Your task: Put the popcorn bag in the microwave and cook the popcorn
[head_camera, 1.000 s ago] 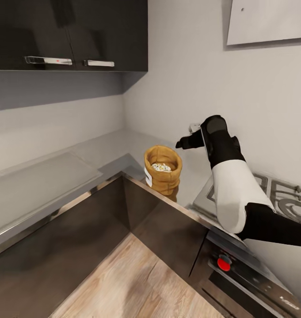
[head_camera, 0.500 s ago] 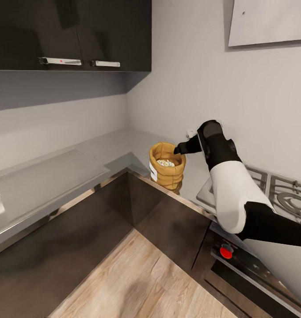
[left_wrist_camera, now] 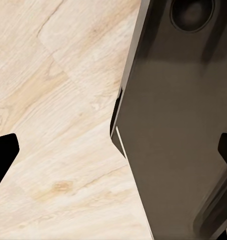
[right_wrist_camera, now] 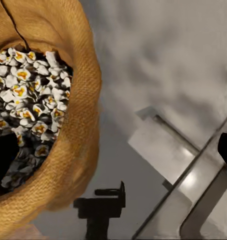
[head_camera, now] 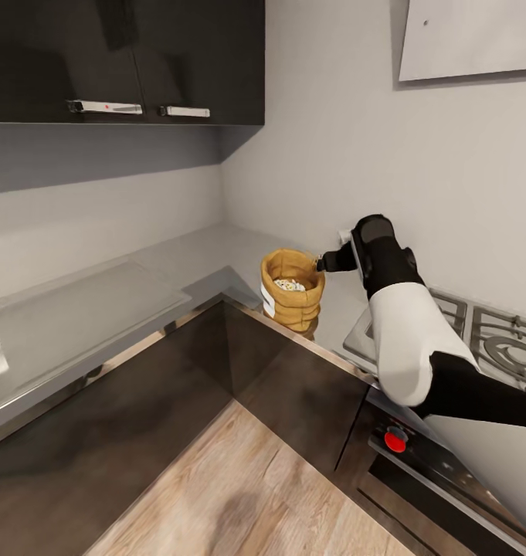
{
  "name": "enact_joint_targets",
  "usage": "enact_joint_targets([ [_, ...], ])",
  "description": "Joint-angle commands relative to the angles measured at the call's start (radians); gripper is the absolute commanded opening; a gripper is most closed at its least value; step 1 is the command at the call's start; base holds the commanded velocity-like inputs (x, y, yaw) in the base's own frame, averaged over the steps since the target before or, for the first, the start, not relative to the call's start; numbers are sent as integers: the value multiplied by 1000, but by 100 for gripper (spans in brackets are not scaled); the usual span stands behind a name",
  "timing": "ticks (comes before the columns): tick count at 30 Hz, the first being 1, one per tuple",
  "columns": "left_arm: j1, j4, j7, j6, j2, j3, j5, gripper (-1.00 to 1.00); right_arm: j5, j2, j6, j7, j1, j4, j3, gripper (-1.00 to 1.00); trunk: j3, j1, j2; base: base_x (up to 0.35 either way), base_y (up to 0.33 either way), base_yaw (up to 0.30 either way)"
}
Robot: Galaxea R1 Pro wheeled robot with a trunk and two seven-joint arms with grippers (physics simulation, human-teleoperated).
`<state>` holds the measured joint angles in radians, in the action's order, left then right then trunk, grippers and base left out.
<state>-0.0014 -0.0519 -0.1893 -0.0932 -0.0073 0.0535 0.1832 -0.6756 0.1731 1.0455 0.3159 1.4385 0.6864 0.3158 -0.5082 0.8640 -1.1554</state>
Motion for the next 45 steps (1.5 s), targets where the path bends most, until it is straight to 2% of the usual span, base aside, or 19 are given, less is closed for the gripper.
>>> enact_joint_targets([
  [1,0,0,-1,-4,0,5,4,100,-9,1,2,-14,1,0,13,100,-1,0,-1,0,0,0],
  [4,0,0,-1,-4,0,5,4,100,19,1,-1,-75,1,-2,24,100,-1,0,-1,0,0,0],
  [8,0,0,-1,-4,0,5,4,100,116,1,-10,-171,1,-4,26,100,-1,0,-1,0,0,0],
  [9,0,0,-1,-4,0,5,4,100,154,1,-11,-207,1,-6,25,100,-1,0,-1,0,0,0],
  [12,0,0,-1,-4,0,5,4,100,178,1,-11,-225,1,-7,25,100,-1,0,-1,0,0,0],
  [16,0,0,-1,-6,0,5,4,100,183,1,-11,-227,1,-8,25,100,-1,0,-1,0,23,0],
  [23,0,0,-1,-4,0,5,4,100,178,1,-10,-229,2,-8,22,100,-1,0,-1,0,271,0],
  [29,0,0,-1,-3,0,5,4,100,180,1,-12,-301,1,-8,17,100,-1,0,-1,0,192,0],
  [34,0,0,-1,-4,0,5,4,100,170,1,-19,-316,1,-32,16,100,-1,0,-1,0,6,0],
  [41,0,0,-1,-4,0,5,4,100,169,1,-112,-317,1,-119,16,100,-1,0,-1,0,0,0],
  [45,0,0,-1,-5,0,5,4,100,169,1,-123,-317,1,-129,16,100,-1,0,-1,0,0,0],
])
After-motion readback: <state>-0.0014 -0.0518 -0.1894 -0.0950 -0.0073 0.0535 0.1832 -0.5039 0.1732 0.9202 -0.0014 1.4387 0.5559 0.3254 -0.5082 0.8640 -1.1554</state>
